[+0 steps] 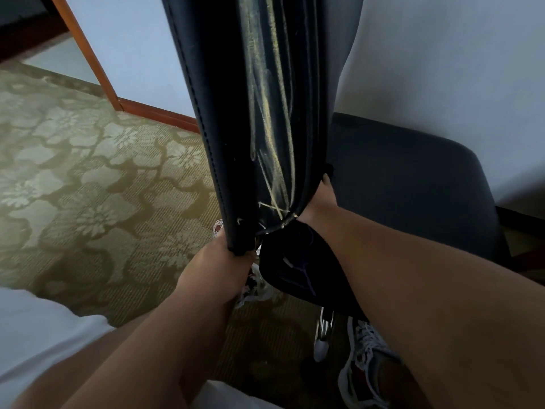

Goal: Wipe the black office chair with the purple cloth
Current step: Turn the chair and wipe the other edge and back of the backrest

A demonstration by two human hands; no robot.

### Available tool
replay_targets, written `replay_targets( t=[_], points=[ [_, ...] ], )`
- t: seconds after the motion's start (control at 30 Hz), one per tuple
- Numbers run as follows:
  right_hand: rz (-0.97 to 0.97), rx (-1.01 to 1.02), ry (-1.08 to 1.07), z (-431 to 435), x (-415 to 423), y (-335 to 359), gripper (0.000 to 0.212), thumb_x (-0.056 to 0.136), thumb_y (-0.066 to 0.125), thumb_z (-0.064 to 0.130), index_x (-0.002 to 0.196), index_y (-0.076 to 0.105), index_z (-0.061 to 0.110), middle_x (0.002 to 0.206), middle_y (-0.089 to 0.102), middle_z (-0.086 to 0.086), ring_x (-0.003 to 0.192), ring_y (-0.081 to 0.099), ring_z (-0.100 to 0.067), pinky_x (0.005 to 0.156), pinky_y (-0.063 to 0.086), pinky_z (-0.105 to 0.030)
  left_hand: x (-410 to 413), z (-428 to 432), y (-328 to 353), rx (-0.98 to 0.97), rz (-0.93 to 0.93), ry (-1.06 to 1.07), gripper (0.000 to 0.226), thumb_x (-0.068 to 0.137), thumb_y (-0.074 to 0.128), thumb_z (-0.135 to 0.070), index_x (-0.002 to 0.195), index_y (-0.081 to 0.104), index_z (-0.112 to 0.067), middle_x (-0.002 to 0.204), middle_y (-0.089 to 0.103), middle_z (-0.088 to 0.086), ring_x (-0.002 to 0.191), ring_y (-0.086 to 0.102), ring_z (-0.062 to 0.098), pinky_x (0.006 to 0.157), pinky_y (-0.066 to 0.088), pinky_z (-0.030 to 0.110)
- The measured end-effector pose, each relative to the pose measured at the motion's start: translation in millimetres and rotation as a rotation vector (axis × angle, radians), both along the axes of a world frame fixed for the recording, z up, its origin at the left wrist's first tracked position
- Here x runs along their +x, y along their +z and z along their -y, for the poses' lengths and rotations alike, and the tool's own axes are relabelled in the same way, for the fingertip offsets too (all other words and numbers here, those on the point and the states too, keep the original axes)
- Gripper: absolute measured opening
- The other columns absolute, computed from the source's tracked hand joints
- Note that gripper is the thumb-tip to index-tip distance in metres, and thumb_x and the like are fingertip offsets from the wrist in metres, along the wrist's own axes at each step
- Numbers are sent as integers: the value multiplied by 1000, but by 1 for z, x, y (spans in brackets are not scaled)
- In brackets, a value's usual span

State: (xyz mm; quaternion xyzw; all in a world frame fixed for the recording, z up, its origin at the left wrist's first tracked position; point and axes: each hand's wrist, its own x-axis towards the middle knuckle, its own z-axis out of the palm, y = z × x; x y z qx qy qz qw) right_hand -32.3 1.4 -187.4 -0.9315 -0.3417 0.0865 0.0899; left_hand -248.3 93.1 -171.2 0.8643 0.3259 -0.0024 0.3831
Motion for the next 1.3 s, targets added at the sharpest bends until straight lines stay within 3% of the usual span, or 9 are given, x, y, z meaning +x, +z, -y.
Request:
replay_targets(
  t=[0.13, 0.23, 0.43, 0.67, 0.77, 0.93, 1.13, 1.2, 1.3],
  points=[
    [-1, 154, 86, 14, -43, -7, 49, 93, 45, 40, 139, 57, 24, 140, 59, -2, 141, 38, -28, 119, 23, -42, 0, 0, -1, -9, -23, 57, 41, 78, 45, -65, 96, 56, -30, 83, 65, -4, 77, 63, 21, 65, 49, 36],
    [-58, 283, 129, 28, -80, -9, 45, 87, 61, 42, 126, 66, 21, 129, 67, -3, 133, 49, -26, 116, 30, -45, 3, -3, -4, 12, -72, 61, 44, 73, 46, -64, 94, 59, -27, 83, 66, -1, 77, 63, 22, 66, 49, 35],
    [-73, 271, 231, 57, -128, -13, 49, 89, 64, 39, 134, 58, 23, 145, 55, 3, 148, 30, -20, 123, 16, -42, 4, -3, -4, -2, -50, 54, 59, 59, 44, -66, 96, 62, -23, 82, 68, 2, 77, 64, 23, 65, 49, 36],
    [-150, 321, 271, 112, -128, -15, 50, 90, 64, 34, 139, 54, 31, 154, 44, 13, 151, 20, -8, 122, 7, -31, 0, -4, -8, 15, 1, 35, 45, 69, 52, -65, 100, 56, -34, 84, 64, -7, 78, 61, 17, 68, 49, 36],
    [-23, 253, 172, 158, -124, -24, 56, 93, 51, 48, 147, 44, 35, 158, 35, 17, 149, 11, 1, 124, 9, -33, 1, -7, -10, 28, -10, 26, 38, 76, 57, -57, 104, 56, -32, 87, 65, -3, 81, 62, 21, 71, 49, 38],
    [109, 261, -216, 217, -120, -29, 57, 96, 40, 58, 146, 46, 32, 155, 40, 17, 147, 18, 0, 123, 13, -32, 1, -6, -13, 29, -11, 5, 39, 73, 55, -60, 97, 57, -29, 81, 66, -4, 74, 62, 17, 63, 47, 35],
    [93, 251, -647, 180, -134, -21, 53, 98, 49, 46, 146, 47, 23, 159, 39, 5, 152, 19, -22, 125, 10, -48, 2, -2, -19, -8, -6, -36, 30, 77, 51, -52, 88, 55, -25, 82, 62, 1, 71, 63, 22, 66, 53, 40],
    [79, 225, -685, 151, -141, -19, 56, 100, 47, 45, 151, 40, 21, 162, 32, 2, 154, 15, -26, 124, 9, -50, 2, -2, -20, 2, -7, -50, 25, 78, 51, -50, 85, 55, -27, 82, 61, 2, 70, 62, 22, 65, 53, 40],
    [59, 201, -484, 110, -146, -18, 57, 101, 45, 45, 153, 36, 22, 164, 28, 0, 154, 14, -28, 124, 10, -51, 3, -5, -20, -11, -20, -38, 30, 76, 51, -51, 87, 57, -24, 82, 63, 4, 71, 63, 23, 67, 54, 41]
  ],
)
